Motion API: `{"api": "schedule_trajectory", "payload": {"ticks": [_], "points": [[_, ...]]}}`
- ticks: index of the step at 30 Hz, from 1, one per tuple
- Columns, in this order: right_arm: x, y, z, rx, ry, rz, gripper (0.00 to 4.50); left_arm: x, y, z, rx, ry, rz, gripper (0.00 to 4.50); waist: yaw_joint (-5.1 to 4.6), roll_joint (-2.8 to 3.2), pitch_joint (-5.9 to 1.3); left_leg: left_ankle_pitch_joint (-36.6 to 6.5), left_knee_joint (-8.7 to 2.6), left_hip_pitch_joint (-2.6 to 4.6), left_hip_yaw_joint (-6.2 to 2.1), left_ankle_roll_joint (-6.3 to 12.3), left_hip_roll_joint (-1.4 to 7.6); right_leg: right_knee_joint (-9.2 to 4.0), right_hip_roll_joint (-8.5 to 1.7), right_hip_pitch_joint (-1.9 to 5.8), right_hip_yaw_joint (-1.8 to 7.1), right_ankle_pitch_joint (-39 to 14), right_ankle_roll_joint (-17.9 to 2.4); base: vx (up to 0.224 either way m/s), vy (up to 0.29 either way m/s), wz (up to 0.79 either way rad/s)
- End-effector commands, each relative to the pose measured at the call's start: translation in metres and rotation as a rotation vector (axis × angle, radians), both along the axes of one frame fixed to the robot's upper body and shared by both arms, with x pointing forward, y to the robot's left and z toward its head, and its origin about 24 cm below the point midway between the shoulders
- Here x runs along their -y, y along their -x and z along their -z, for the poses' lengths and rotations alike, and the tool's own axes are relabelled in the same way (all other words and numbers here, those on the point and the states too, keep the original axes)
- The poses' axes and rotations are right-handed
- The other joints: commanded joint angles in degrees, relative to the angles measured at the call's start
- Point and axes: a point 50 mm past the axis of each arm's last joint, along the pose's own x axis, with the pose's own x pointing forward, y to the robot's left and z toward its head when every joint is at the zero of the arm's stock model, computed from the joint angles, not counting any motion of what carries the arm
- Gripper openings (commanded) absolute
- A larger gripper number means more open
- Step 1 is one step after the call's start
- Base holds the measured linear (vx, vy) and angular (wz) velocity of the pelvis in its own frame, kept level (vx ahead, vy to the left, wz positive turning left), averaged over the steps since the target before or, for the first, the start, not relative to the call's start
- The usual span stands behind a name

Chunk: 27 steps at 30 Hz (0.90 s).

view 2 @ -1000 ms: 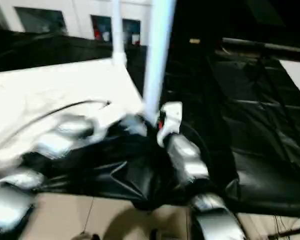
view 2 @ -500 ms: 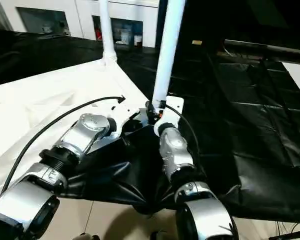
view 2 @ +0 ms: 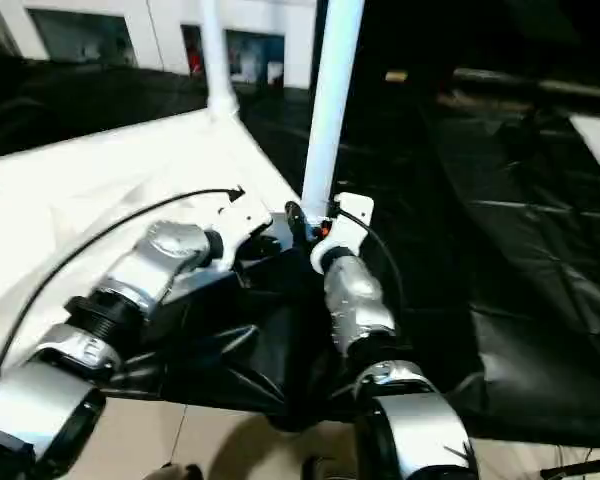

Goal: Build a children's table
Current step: Insert table leg to table base

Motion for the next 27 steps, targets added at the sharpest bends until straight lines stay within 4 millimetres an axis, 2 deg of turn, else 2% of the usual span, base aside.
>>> {"api": "schedule_trajectory", "payload": {"ticks": [1, 3, 5, 7, 8, 9, 10, 11, 12, 14, 16, 21, 22, 27], "points": [[0.012, 0.001, -0.009, 0.065, 0.016, -0.085, 4.45, -0.011, 0.008, 0.019, -0.065, -0.063, 0.036, 0.0, 0.0, 0.18, -3.93, -1.03, -2.49, -0.13, -0.25, 8.63, 1.1, -2.4, -3.85, 3.94, 2.49, 6.92, -16.08, 0.0, 0.0, 0.0], [0.016, 0.003, -0.011, 0.086, 0.045, -0.129, 4.45, -0.014, 0.009, 0.018, -0.063, -0.07, 0.063, 0.0, -0.05, 0.18, -4.11, 0.4, -2.29, 0.0, -0.24, 9.62, 1.17, -1.98, -3.82, 3.94, 2.56, 9.81, -16.97, 0.0, 0.0, 0.0], [0.024, 0.008, -0.014, 0.126, 0.115, -0.239, 4.45, -0.019, 0.013, 0.018, -0.076, -0.077, 0.125, 0.0, -0.08, 0.28, -3.81, -0.86, -2.33, -0.09, -0.26, 10.1, 1.18, -2.23, -3.81, 3.97, 2.43, 8.47, -17.07, 0.0, 0.0, 0.0], [0.034, 0.016, -0.016, 0.167, 0.209, -0.37, 4.45, -0.026, 0.019, 0.017, -0.075, -0.086, 0.224, 0.0, -0.02, 0.04, -3.63, -3.57, -2.46, -0.02, -0.23, 9.34, 1.27, -2.75, -3.91, 3.98, 2.48, 3.81, -16.19, 0.0, 0.0, 0.0], [0.038, 0.02, -0.017, 0.178, 0.24, -0.428, 4.45, -0.029, 0.022, 0.016, -0.085, -0.087, 0.254, 0.0, 0.1, 0.32, -3.6, -4.11, -2.49, 0.09, -0.28, 8.88, 1.31, -2.88, -4.02, 3.9, 2.51, 2.53, -15.98, 0.0, 0.0, 0.0], [0.038, 0.02, -0.017, 0.178, 0.24, -0.428, 4.45, -0.029, 0.022, 0.016, -0.085, -0.087, 0.254, 0.0, 0.02, 0.18, -3.47, -5.44, -2.64, 0.13, -0.28, 8.16, 1.46, -3.1, -3.98, 3.87, 2.55, 0.27, -15.63, 0.0, 0.0, 0.0], [0.044, 0.027, -0.019, 0.192, 0.268, -0.525, 4.45, -0.034, 0.026, 0.013, -0.068, -0.086, 0.319, 0.0, -0.06, 0.41, -3.33, -6.33, -2.76, 0.21, -0.28, 7.27, 1.49, -3.28, -4.01, 3.66, 2.61, -1.55, -15.58, 0.0, 0.0, 0.0], [0.044, 0.027, -0.019, 0.192, 0.268, -0.525, 4.45, -0.034, 0.026, 0.013, -0.068, -0.086, 0.319, 0.0, 0.02, 0.35, -3.38, -6.64, -2.73, 0.22, -0.27, 7.03, 1.44, -3.3, -3.91, 3.83, 2.63, -1.78, -15.42, 0.0, 0.0, 0.0], [0.045, 0.031, -0.02, 0.199, 0.287, -0.572, 4.45, -0.036, 0.027, 0.013, -0.066, -0.087, 0.338, 0.0, 0.05, 0.67, -3.34, -6.44, -2.77, 0.47, -0.19, 6.59, 1.57, -3.15, -3.86, 3.5, 2.71, -1.15, -15.67, 0.0, 0.0, 0.0], [0.05, 0.043, -0.019, 0.217, 0.374, -0.725, 4.45, -0.042, 0.031, 0.009, -0.064, -0.069, 0.4, 0.0, 0.16, 0.46, -3.35, -5.56, -2.63, 0.14, -0.25, 6.82, 1.46, -2.85, -3.7, 3.94, 2.69, 1.74, -15.72, 0.0, 0.0, 0.0], [0.05, 0.05, -0.02, 0.225, 0.427, -0.8, 4.45, -0.043, 0.037, 0.004, -0.074, -0.041, 0.466, 0.0, 0.23, 0.57, -3.37, -5.37, -2.52, 0.13, -0.11, 6.81, 1.37, -2.82, -3.67, 3.91, 2.61, 2.33, -15.83, 0.0, 0.0, 0.0], [0.046, 0.053, -0.017, 0.23, 0.487, -0.855, 4.45, -0.044, 0.04, 0.001, -0.076, -0.038, 0.498, 0.0, 0.13, 0.67, -3.24, -6.7, -2.57, 0.19, -0.11, 5.78, 1.52, -3.05, -3.85, 3.6, 2.62, -2.02, -15.7, 0.0, 0.0, 0.0], [0.044, 0.051, -0.016, 0.234, 0.508, -0.844, 4.45, -0.044, 0.04, 0.001, -0.071, -0.043, 0.501, 0.0, 0.24, 0.61, -3.22, -6.65, -2.53, 0.36, 0.0, 5.83, 1.55, -3.08, -3.8, 3.45, 2.7, -2.04, -15.72, 0.0, 0.0, 0.0], [0.038, 0.052, -0.02, 0.241, 0.476, -0.861, 4.45, -0.045, 0.041, 0.001, -0.071, -0.037, 0.515, 0.0, 0.35, 0.64, -3.4, -4.29, -2.4, 0.14, -0.1, 6.47, 1.44, -2.49, -3.67, 3.75, 2.65, 1.67, -15.83, 0.0, 0.0, 0.0]]}}
